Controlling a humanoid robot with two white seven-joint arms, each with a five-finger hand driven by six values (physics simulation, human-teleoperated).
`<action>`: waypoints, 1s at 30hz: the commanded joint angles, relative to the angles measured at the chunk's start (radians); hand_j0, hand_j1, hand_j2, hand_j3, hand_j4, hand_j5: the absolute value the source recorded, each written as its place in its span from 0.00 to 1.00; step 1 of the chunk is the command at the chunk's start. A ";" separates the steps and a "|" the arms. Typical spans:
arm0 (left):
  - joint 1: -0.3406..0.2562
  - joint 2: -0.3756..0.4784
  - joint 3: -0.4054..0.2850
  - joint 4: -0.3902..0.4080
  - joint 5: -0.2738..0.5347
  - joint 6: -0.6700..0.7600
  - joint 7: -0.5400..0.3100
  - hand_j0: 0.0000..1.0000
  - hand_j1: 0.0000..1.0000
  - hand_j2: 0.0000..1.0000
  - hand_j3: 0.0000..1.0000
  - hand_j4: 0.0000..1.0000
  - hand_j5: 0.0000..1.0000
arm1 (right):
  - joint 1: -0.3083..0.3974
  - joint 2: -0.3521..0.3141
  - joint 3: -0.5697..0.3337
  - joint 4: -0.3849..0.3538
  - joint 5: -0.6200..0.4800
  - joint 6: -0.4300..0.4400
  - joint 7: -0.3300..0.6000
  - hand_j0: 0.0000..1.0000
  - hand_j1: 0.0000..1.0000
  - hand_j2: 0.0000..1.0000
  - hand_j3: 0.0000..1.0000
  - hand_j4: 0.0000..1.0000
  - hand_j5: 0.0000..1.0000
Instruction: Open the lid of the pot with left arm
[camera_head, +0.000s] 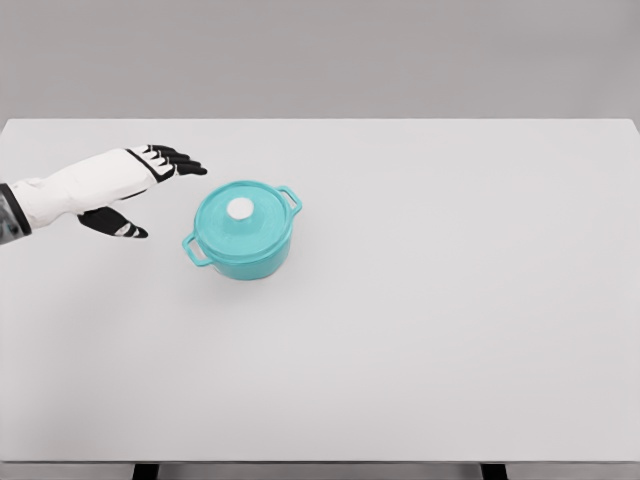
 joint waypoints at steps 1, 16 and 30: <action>0.000 0.000 -0.002 0.002 0.005 0.002 -0.001 1.00 1.00 1.00 1.00 1.00 1.00 | 0.000 0.000 -0.001 0.001 0.000 0.000 0.001 1.00 1.00 1.00 1.00 1.00 1.00; -0.276 0.101 -0.387 0.104 0.134 0.002 -0.001 1.00 1.00 1.00 1.00 1.00 1.00 | 0.012 0.000 0.000 0.001 0.000 0.000 -0.002 1.00 1.00 1.00 1.00 1.00 1.00; -0.537 -0.004 -0.654 0.119 0.114 0.002 -0.001 1.00 1.00 1.00 1.00 1.00 1.00 | 0.012 0.000 0.000 -0.001 0.000 0.000 -0.002 1.00 1.00 1.00 1.00 1.00 1.00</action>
